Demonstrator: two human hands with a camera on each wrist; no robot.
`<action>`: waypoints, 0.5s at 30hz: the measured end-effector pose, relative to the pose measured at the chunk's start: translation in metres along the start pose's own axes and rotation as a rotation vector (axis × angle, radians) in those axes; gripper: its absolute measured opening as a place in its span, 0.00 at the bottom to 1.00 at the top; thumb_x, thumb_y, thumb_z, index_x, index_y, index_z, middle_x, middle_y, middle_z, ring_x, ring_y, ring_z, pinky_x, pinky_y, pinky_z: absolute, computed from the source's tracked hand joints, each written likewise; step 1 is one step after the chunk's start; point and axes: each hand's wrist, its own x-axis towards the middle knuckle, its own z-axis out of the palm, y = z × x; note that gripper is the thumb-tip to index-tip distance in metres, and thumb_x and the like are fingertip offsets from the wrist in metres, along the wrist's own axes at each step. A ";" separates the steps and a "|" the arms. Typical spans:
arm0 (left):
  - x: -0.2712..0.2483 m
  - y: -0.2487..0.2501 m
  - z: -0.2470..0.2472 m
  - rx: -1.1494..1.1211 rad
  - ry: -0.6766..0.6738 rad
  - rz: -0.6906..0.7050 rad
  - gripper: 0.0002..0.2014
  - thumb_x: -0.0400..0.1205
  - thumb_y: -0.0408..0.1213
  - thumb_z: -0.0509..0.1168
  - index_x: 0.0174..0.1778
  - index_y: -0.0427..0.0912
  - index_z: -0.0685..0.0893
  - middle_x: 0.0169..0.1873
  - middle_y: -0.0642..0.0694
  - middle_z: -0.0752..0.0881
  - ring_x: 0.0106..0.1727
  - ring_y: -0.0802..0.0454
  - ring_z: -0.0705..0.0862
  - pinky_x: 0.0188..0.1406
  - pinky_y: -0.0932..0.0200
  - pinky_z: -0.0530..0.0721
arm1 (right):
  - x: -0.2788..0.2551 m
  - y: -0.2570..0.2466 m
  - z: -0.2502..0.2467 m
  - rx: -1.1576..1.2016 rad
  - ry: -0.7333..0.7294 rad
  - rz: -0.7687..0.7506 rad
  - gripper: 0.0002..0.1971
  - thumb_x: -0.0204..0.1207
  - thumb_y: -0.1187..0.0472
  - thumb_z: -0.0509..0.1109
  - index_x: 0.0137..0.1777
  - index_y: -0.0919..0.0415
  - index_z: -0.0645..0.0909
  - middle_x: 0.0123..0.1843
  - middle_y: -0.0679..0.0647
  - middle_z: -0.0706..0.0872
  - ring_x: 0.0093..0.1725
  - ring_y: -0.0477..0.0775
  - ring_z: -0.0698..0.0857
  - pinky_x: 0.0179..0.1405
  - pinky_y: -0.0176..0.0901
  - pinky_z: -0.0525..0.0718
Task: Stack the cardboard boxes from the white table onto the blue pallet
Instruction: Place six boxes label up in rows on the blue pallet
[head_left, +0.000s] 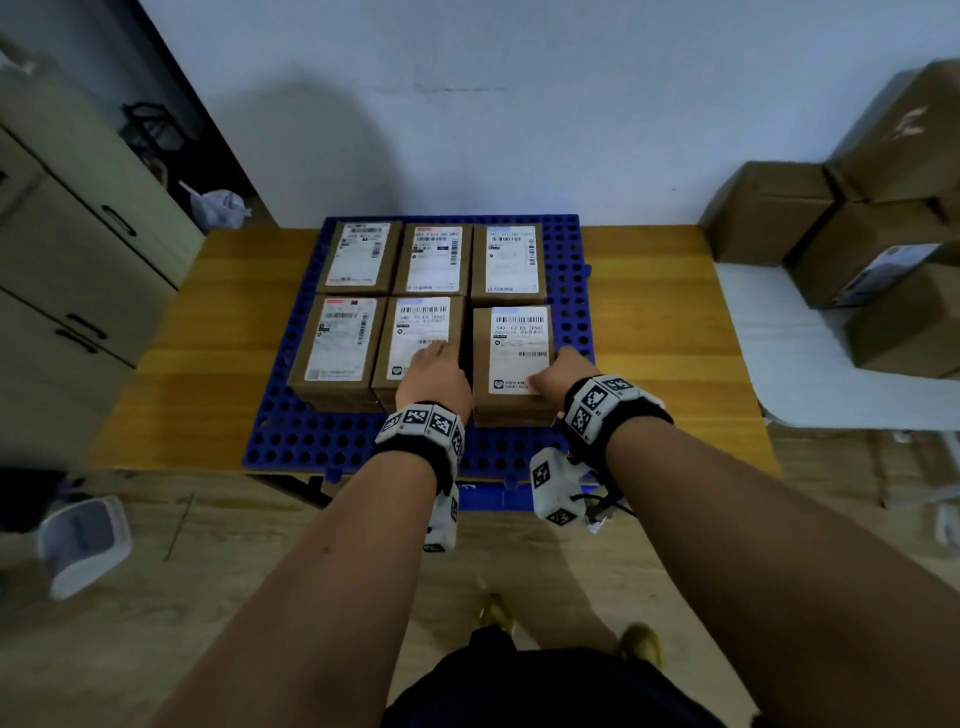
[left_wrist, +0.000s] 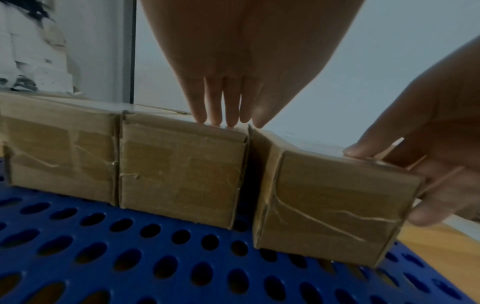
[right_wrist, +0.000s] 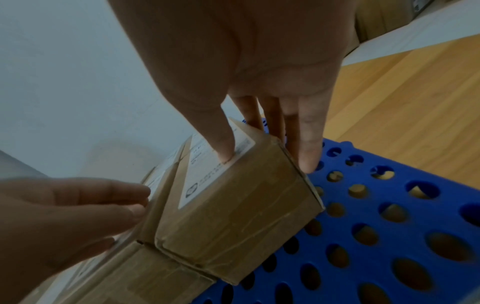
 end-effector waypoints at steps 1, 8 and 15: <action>0.000 -0.002 0.000 0.027 0.006 0.010 0.22 0.86 0.33 0.55 0.78 0.38 0.68 0.78 0.42 0.68 0.79 0.46 0.65 0.76 0.53 0.67 | 0.001 -0.002 0.001 -0.010 0.012 0.006 0.22 0.80 0.58 0.68 0.70 0.66 0.70 0.64 0.63 0.82 0.60 0.65 0.84 0.52 0.52 0.84; 0.006 -0.014 -0.003 0.202 0.064 0.138 0.14 0.86 0.40 0.58 0.65 0.40 0.79 0.63 0.46 0.80 0.65 0.47 0.77 0.55 0.50 0.81 | 0.010 -0.015 0.008 -0.014 0.084 0.024 0.21 0.79 0.58 0.69 0.68 0.66 0.72 0.63 0.64 0.82 0.60 0.65 0.83 0.46 0.48 0.79; 0.013 -0.014 -0.007 0.280 0.059 0.205 0.15 0.84 0.47 0.60 0.60 0.41 0.81 0.58 0.45 0.80 0.59 0.45 0.80 0.49 0.48 0.84 | 0.012 -0.024 0.009 -0.006 0.104 0.057 0.18 0.77 0.59 0.70 0.64 0.65 0.77 0.60 0.63 0.85 0.57 0.63 0.86 0.44 0.47 0.81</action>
